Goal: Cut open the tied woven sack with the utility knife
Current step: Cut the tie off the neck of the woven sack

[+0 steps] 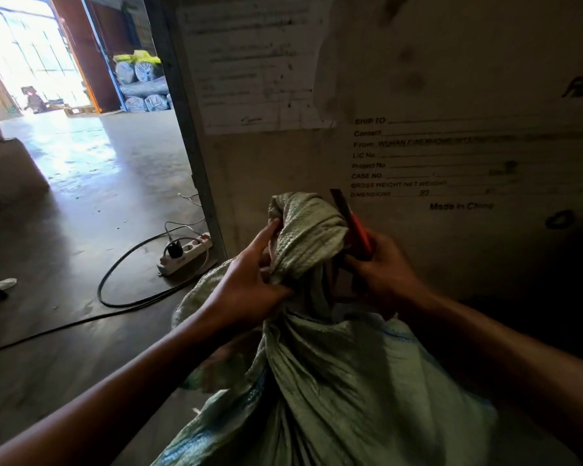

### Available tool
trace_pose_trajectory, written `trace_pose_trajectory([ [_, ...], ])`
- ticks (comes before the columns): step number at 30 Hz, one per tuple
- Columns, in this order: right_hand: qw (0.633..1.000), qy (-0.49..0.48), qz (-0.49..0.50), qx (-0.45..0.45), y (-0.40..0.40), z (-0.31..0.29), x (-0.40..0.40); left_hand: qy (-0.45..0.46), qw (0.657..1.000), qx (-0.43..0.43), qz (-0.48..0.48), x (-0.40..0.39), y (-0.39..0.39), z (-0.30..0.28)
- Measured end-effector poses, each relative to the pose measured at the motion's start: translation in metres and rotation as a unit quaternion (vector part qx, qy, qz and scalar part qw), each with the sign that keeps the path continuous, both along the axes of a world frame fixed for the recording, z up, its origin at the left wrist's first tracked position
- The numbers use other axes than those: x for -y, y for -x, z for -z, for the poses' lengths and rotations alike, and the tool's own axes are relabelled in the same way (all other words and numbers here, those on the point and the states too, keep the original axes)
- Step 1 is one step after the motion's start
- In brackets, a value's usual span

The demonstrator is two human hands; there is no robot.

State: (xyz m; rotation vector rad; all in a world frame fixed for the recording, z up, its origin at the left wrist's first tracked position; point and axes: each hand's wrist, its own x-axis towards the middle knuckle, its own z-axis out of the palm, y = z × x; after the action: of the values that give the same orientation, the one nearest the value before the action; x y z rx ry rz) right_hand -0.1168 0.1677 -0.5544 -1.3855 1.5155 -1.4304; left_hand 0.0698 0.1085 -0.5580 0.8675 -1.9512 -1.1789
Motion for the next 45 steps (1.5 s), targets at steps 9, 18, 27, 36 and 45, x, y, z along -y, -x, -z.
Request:
trace_pose_trajectory([
  [9, 0.990, 0.040, 0.044, 0.126, -0.004, -0.032, -0.008, 0.010, 0.999, 0.028, 0.021, -0.021, 0.045, -0.019],
  [18, 0.962, -0.031, -0.065, 0.263, 0.026, -0.023, -0.002, -0.090, 0.993, -0.078, 0.020, 0.035, 0.020, -0.053],
  [27, 0.992, -0.059, 0.110, 0.023, 0.016, -0.034, -0.005, -0.128, 0.989, -0.046, -0.051, 0.045, 0.025, -0.022],
  [36, 0.967, -0.240, -0.090, 0.011, -0.037, -0.026, -0.027, -0.135, 0.978, -0.052, -0.149, 0.063, 0.012, -0.011],
  [45, 0.963, -0.239, -0.123, -0.036, -0.043, -0.019, -0.019, -0.082, 0.982, -0.045, -0.166, 0.065, 0.014, -0.009],
])
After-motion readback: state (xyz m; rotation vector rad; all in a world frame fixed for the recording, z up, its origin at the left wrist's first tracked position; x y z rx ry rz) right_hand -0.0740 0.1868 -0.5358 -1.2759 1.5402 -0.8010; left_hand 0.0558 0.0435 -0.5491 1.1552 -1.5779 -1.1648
